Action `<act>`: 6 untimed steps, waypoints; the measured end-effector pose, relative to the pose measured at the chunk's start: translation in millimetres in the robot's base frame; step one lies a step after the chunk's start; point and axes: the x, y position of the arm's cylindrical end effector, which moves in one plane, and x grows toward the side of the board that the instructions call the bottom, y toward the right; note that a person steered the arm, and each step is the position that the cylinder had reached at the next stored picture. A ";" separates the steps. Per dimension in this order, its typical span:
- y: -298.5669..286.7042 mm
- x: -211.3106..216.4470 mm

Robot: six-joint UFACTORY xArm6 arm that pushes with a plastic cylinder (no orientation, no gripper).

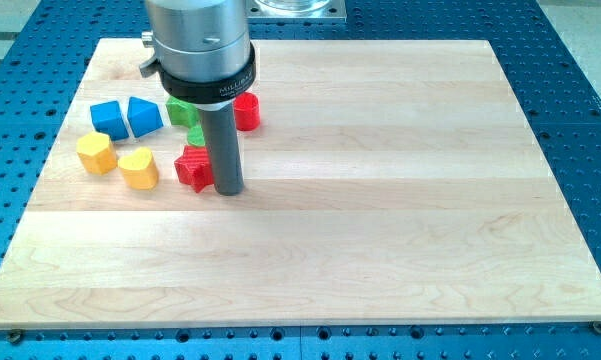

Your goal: Go to the right side of the red circle

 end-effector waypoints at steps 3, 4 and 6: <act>63.3 -73.6; 63.3 -96.2; 64.6 -97.0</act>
